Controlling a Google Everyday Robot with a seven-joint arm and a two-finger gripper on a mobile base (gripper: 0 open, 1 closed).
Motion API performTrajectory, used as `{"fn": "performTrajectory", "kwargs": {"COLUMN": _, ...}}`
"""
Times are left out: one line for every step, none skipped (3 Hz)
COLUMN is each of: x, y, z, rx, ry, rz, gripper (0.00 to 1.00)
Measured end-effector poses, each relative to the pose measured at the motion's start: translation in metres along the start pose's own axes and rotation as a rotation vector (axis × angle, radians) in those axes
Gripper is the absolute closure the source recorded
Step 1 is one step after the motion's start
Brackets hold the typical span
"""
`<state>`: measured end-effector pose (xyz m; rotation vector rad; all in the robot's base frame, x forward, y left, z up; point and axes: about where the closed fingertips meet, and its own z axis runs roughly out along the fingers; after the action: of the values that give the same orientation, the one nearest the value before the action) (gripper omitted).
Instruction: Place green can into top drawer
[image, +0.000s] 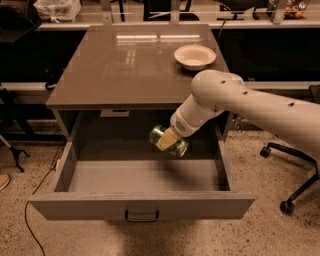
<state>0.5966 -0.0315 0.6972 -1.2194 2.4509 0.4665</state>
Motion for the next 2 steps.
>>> {"fn": "performTrajectory", "kwargs": {"x": 0.004, "y": 0.0, "z": 0.012, "rx": 0.027, "ry": -0.011, "rz": 0.044, "gripper": 0.11}}
{"fn": "performTrajectory", "kwargs": {"x": 0.015, "y": -0.001, "z": 0.018, "rx": 0.049, "ry": -0.012, "rz": 0.094, "gripper": 0.0}}
